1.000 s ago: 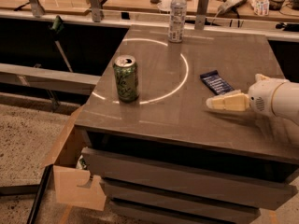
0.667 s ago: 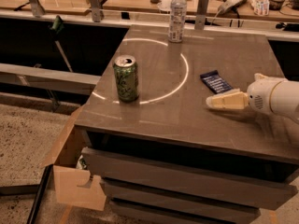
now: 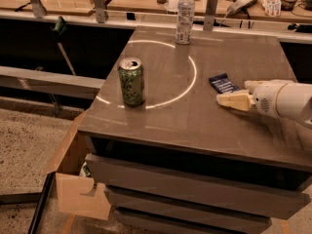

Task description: Move rxbar blueberry near blue plastic bottle

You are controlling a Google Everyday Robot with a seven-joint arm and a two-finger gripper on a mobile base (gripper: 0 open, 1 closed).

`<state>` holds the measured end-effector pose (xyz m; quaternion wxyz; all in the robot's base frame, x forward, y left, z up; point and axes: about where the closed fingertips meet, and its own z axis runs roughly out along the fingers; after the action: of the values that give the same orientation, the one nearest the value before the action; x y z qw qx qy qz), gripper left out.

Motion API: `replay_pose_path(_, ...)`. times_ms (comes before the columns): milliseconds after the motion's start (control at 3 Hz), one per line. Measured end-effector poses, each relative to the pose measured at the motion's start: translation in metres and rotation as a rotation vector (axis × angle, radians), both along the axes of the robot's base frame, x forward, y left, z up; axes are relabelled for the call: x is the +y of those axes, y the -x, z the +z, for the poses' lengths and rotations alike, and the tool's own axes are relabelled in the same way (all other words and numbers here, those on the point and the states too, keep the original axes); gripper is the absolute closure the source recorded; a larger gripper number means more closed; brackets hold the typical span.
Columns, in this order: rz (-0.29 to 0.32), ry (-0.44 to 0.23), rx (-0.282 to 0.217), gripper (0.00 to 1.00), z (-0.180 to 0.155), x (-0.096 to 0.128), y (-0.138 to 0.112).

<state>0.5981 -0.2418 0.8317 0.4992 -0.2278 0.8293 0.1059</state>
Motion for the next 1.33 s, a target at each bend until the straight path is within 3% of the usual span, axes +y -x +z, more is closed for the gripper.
replay_pose_path(667, 0.034, 0.009, 0.013, 0.85, 0.0, 0.008, 0.002)
replay_pose_path(1000, 0.016, 0.013, -0.014, 1.0, 0.005, 0.012, -0.006)
replay_pose_path(1333, -0.039, -0.031, -0.071, 1.0, 0.018, 0.015, -0.03)
